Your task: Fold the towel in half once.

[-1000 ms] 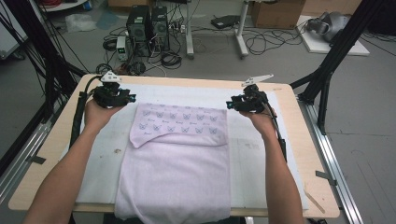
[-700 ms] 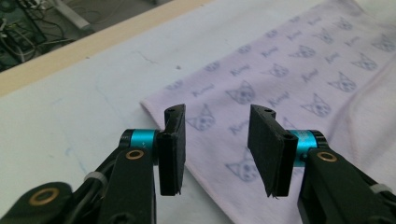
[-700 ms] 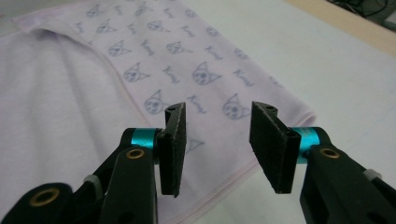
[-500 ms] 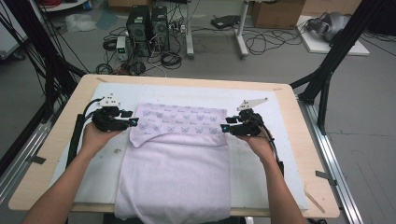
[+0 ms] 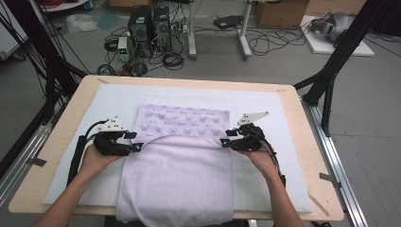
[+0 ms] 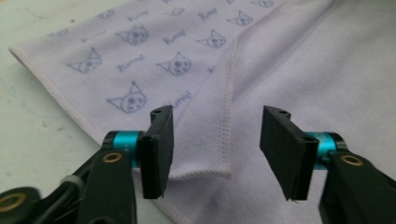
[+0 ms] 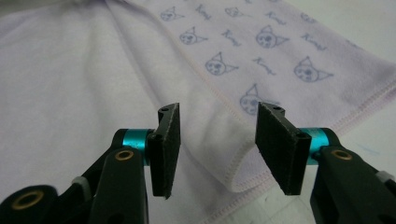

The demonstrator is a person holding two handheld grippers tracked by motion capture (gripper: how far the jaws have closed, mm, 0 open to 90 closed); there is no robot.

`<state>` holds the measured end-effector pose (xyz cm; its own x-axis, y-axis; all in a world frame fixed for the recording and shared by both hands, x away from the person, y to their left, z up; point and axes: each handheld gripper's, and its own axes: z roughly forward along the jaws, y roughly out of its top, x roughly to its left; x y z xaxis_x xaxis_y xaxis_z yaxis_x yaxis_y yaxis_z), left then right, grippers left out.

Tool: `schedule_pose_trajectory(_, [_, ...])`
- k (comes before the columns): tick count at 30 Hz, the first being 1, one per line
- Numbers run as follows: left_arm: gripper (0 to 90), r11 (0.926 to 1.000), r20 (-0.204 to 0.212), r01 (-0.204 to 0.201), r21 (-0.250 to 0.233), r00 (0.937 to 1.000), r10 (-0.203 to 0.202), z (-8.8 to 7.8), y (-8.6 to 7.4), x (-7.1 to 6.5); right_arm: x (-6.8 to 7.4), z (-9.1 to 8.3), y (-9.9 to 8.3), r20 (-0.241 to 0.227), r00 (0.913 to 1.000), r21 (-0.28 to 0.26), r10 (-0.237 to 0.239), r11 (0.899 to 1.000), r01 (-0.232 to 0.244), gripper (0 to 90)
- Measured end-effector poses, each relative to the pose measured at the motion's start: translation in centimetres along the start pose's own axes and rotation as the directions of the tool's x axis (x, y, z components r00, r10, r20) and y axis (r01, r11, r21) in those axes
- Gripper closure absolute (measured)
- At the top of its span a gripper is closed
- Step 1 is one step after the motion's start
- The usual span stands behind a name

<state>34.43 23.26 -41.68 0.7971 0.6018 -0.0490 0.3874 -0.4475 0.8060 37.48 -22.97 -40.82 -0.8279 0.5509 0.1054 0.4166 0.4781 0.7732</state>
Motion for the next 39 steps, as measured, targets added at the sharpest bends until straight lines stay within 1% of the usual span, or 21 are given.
schedule_pose_trajectory(3, [40.9, 0.9999, 0.017, -0.010, 0.014, 0.9998, 0.010, 0.5, -0.3, -0.6, -0.2, 0.5, -0.4, 0.007, 0.9999, 0.014, 0.010, 1.000, -0.010, 48.2])
schedule_pose_trajectory(6, [40.1, 0.9990, 0.006, -0.025, 0.038, 0.9997, 0.025, 1.2, -0.5, -0.9, -0.4, 1.1, -0.5, 0.035, 0.9994, 0.041, 0.004, 0.999, -0.005, 47.2])
schedule_pose_trajectory(8, [42.3, 0.9977, -0.007, -0.034, 0.058, 0.9994, 0.035, 1.5, -0.5, -0.8, -0.7, 1.2, -0.6, 0.054, 0.9985, 0.036, 0.011, 0.999, -0.013, 46.7])
schedule_pose_trajectory(11, [56.8, 0.9967, -0.023, -0.032, 0.075, 0.9992, 0.034, 1.8, -0.7, -0.4, -1.3, 1.1, -0.8, 0.054, 0.9977, 0.019, 0.040, 0.999, -0.041, 47.3])
schedule_pose_trajectory(12, [66.1, 0.9959, -0.020, -0.037, 0.082, 0.9990, 0.039, 1.8, -0.8, -0.2, -1.3, 1.3, -0.8, 0.048, 0.9979, 0.027, 0.044, 0.999, -0.045, 49.0])
schedule_pose_trajectory(13, [71.8, 0.9958, -0.024, -0.034, 0.085, 0.9990, 0.036, 1.8, -0.8, -0.2, -1.3, 1.5, -0.9, 0.030, 0.9983, 0.041, 0.051, 0.998, -0.052, 54.8])
schedule_pose_trajectory(15, [84.3, 0.9953, -0.027, -0.040, 0.088, 0.9988, 0.042, 1.6, -0.8, -0.1, -1.0, 1.9, -0.9, -0.007, 0.9995, 0.077, 0.030, 0.997, -0.030, 70.5])
schedule_pose_trajectory(16, [86.5, 0.9958, -0.028, -0.041, 0.082, 0.9987, 0.044, 1.4, -0.8, -0.1, -0.9, 1.9, -0.9, -0.024, 0.9996, 0.086, 0.016, 0.996, -0.014, 79.0])
schedule_pose_trajectory(18, [89.5, 0.9972, -0.027, -0.039, 0.064, 0.9988, 0.041, 0.8, -0.6, -0.1, -0.6, 1.8, -0.7, -0.040, 0.9992, 0.078, 0.002, 0.997, 0.002, 83.3])
schedule_pose_trajectory(21, [89.7, 0.9979, -0.039, -0.044, 0.048, 0.9982, 0.046, -0.2, -0.3, -0.3, -0.2, 0.7, -0.4, -0.048, 0.9987, 0.033, -0.018, 0.999, 0.020, 84.3])
schedule_pose_trajectory(23, [89.7, 0.9977, -0.048, -0.051, 0.044, 0.9974, 0.053, -0.8, -0.3, -0.4, 0.0, -0.2, -0.3, -0.050, 0.9987, 0.014, -0.012, 1.000, 0.013, 84.3])
schedule_pose_trajectory(25, [89.7, 0.9980, -0.043, -0.053, 0.035, 0.9976, 0.054, -1.4, -0.3, -0.6, 0.4, -0.8, -0.2, -0.053, 0.9984, 0.001, -0.019, 1.000, 0.019, 84.3])
schedule_pose_trajectory(27, [89.6, 0.9977, -0.029, -0.062, 0.028, 0.9976, 0.063, -1.5, -0.4, -0.8, 1.0, -1.3, 0.0, -0.052, 0.9977, -0.002, -0.043, 0.999, 0.043, 84.2])
schedule_pose_trajectory(28, [89.0, 0.9970, -0.025, -0.068, 0.038, 0.9973, 0.069, -1.3, -0.5, -0.9, 1.2, -1.3, 0.1, -0.048, 0.9971, 0.003, -0.059, 0.998, 0.060, 84.1])
schedule_pose_trajectory(29, [81.0, 0.9972, -0.027, -0.059, 0.045, 0.9978, 0.061, -0.9, -0.5, -1.0, 1.3, -1.2, 0.1, -0.042, 0.9967, 0.012, -0.069, 0.997, 0.070, 84.0])
schedule_pose_trajectory(30, [69.7, 0.9972, -0.030, -0.053, 0.052, 0.9981, 0.055, -0.4, -0.6, -1.1, 1.4, -1.0, 0.1, -0.040, 0.9969, 0.025, -0.067, 0.997, 0.068, 83.7])
schedule_pose_trajectory(31, [62.0, 0.9968, -0.028, -0.052, 0.060, 0.9981, 0.054, 0.0, -0.7, -1.1, 1.3, -0.8, 0.0, -0.039, 0.9975, 0.035, -0.060, 0.998, 0.061, 83.5])
schedule_pose_trajectory(34, [51.7, 0.9948, -0.058, -0.047, 0.090, 0.9970, 0.052, 1.2, -0.9, -1.0, 1.1, -0.1, -0.2, -0.039, 0.9979, 0.065, -0.051, 0.996, 0.054, 82.9])
schedule_pose_trajectory(36, [49.4, 0.9936, -0.083, -0.038, 0.106, 0.9954, 0.047, 1.9, -1.1, -0.7, 1.0, 0.0, -0.2, -0.038, 0.9981, 0.063, -0.049, 0.997, 0.051, 82.6])
schedule_pose_trajectory(38, [55.6, 0.9917, -0.099, -0.037, 0.123, 0.9938, 0.049, 2.3, -1.2, -0.4, 0.8, 0.2, -0.3, -0.034, 0.9983, 0.060, -0.048, 0.997, 0.050, 82.1])
schedule_pose_trajectory(39, [58.4, 0.9931, -0.101, -0.032, 0.113, 0.9940, 0.043, 2.3, -1.2, -0.3, 0.7, 0.2, -0.3, -0.033, 0.9985, 0.062, -0.044, 0.997, 0.046, 82.0])
